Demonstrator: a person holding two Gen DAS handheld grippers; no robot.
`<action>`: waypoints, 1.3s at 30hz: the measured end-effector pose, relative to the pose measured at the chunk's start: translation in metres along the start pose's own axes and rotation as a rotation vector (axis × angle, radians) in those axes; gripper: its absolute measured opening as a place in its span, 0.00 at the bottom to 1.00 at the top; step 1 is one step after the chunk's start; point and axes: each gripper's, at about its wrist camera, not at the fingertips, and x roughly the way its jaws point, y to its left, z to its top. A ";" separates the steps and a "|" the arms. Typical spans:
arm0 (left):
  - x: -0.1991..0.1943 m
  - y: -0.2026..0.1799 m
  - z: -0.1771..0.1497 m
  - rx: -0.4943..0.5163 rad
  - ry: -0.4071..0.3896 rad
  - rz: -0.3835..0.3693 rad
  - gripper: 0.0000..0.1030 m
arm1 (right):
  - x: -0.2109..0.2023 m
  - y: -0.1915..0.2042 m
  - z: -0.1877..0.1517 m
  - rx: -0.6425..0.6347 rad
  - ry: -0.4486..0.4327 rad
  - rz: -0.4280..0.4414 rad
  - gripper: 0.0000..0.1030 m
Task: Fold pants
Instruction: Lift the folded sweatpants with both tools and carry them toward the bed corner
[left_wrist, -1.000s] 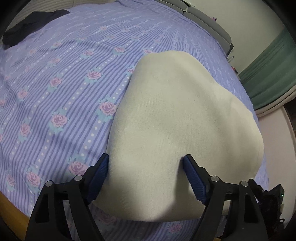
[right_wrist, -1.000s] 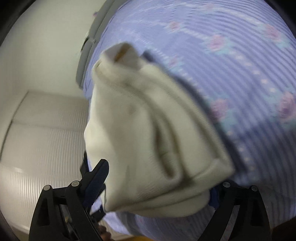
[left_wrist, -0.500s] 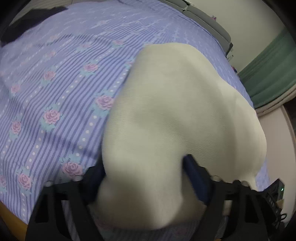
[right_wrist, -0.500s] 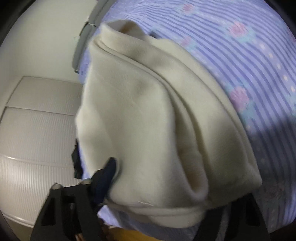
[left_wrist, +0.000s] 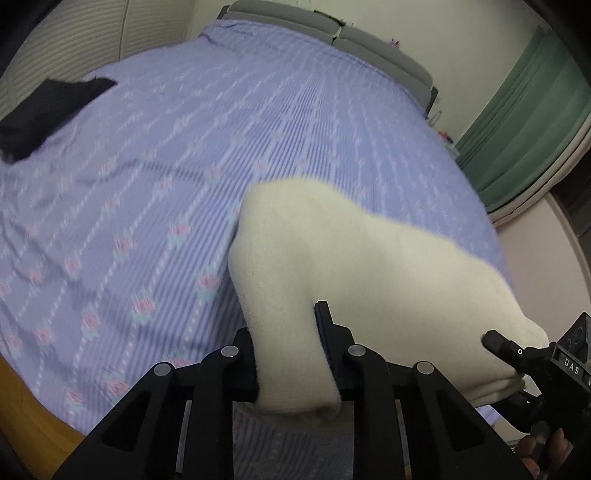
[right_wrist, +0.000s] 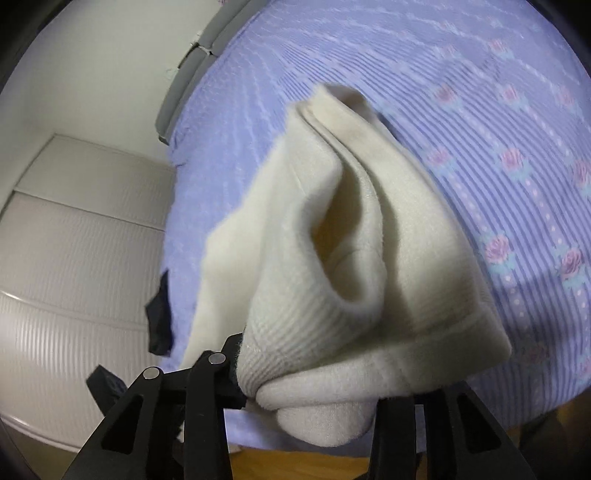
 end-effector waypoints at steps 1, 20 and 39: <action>-0.010 -0.002 0.008 -0.003 -0.004 -0.009 0.22 | -0.007 0.006 0.005 0.000 -0.003 0.010 0.38; -0.142 0.040 0.158 0.036 -0.069 0.021 0.21 | -0.048 0.179 0.017 -0.067 -0.018 0.064 0.37; -0.223 0.363 0.401 -0.027 -0.246 0.133 0.20 | 0.192 0.511 -0.043 -0.312 0.023 0.228 0.37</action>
